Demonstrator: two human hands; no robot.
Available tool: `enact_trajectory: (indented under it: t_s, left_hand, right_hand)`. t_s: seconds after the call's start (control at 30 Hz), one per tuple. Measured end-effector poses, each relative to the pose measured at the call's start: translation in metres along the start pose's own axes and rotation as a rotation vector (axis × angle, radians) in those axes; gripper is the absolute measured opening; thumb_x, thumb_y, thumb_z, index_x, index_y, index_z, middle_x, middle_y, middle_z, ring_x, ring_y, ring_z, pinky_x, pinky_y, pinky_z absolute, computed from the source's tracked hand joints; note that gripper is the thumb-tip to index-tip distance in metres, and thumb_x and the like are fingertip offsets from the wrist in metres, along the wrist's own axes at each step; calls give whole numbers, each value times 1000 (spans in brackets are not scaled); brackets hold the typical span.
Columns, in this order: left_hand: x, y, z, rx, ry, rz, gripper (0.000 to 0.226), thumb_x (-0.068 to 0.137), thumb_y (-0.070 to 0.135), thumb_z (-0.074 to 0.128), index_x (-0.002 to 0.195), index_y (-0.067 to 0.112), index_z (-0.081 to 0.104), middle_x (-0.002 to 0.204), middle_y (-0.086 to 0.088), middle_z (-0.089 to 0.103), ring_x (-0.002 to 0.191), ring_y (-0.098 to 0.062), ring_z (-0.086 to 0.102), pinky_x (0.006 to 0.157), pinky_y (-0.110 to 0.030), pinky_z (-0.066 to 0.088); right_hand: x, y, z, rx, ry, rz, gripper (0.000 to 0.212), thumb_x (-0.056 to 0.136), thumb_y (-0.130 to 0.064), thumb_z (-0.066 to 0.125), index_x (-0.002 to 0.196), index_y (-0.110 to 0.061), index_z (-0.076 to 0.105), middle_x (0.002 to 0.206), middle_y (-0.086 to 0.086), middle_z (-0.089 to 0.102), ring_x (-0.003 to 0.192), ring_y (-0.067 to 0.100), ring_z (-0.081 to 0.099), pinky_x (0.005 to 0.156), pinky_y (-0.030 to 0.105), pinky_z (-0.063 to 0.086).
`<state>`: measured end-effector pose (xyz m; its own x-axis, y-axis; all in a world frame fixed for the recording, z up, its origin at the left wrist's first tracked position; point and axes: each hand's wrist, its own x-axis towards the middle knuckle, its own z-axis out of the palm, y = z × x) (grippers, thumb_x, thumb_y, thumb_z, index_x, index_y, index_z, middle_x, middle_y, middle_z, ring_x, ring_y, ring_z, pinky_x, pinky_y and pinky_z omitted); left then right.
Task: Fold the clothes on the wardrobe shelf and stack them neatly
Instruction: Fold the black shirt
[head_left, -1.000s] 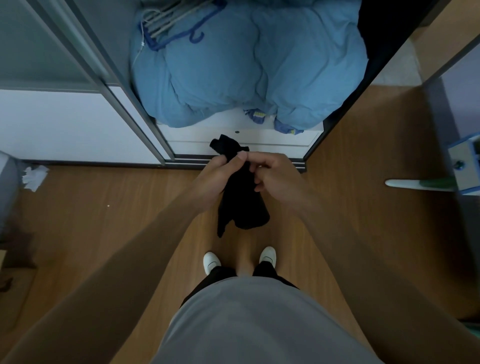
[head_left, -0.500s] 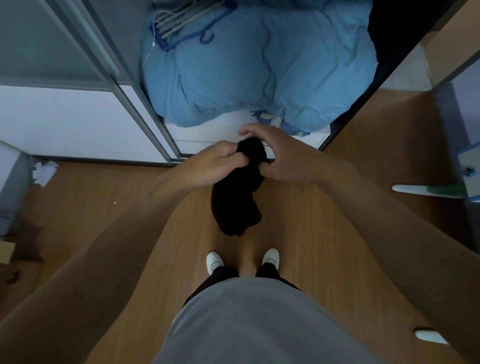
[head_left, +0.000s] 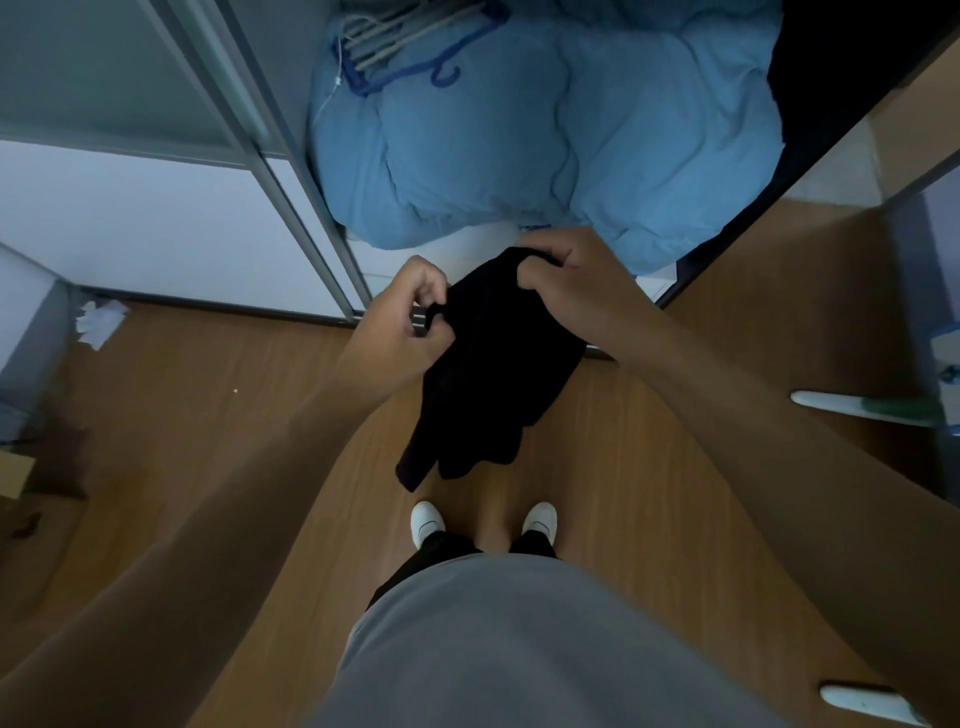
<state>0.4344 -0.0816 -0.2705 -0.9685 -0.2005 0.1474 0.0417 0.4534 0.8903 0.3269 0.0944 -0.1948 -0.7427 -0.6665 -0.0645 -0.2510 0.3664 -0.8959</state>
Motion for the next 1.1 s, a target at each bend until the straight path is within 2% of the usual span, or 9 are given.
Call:
enact_trajectory:
  t_s: [0.13,0.33,0.43,0.57,0.73,0.87,0.93,1.0,1.1]
  left_hand:
    - [-3,-4,9,10,48,90,26,90,2,58,99,26,51,91,21,52,90,-7,56,80,-19,45]
    - [-1,-4,17,70,73,141,21,90,-4,56,103,9,64,98,8,62,94,1,58,85,-15,45]
    - [0,-2,22,137,62,151,15,90,13,65,103,6,69,97,-2,64,86,-14,60,78,-27,51]
    - [6,2,39,249,69,24,36,83,37,70,95,3,73,91,-8,66,84,-26,62,77,-45,52]
    - [25,2,46,463,66,-83,19,74,25,52,70,6,55,86,-16,62,85,-38,55,75,-50,47]
    - [36,-17,42,494,-17,-158,13,72,6,57,74,-6,63,89,-20,64,90,-39,58,77,-49,48]
    - [37,-30,35,411,-79,-197,9,71,-6,57,77,-9,62,89,-20,65,91,-36,62,77,-44,51]
    - [34,-39,29,282,-128,-276,9,78,-12,53,77,-7,60,84,-15,63,84,-26,63,73,-33,51]
    - [27,-36,22,56,-64,-287,28,84,-19,49,68,1,60,71,-1,52,63,4,54,59,-11,36]
  right_hand:
    - [-1,-10,0,-87,7,-18,16,86,-3,56,76,-8,68,62,-14,57,59,-3,51,59,11,36]
    - [2,-12,2,-183,49,33,13,88,-13,66,83,-2,70,67,-4,60,60,0,52,56,13,37]
    - [3,-12,3,-204,116,69,23,87,-13,63,75,6,63,64,12,56,61,10,50,56,27,36]
    - [6,-19,4,-206,179,94,28,85,-15,61,63,-1,51,59,5,43,54,8,40,52,28,29]
    - [8,-23,4,-216,138,104,29,86,-18,61,81,11,59,66,14,52,60,15,48,56,30,33]
    - [3,-24,3,-210,109,73,19,88,-14,63,92,3,72,89,19,71,80,24,66,71,37,50]
    - [0,-24,1,-169,80,70,14,89,-11,65,94,-3,75,88,10,74,78,10,67,75,26,51]
    - [-3,-22,-4,-152,9,71,15,89,-10,66,99,-13,77,83,-14,72,71,-11,62,70,7,45]
    - [-6,-17,-15,-171,-49,78,20,89,-7,64,103,-13,76,85,-20,69,72,-14,59,71,3,42]
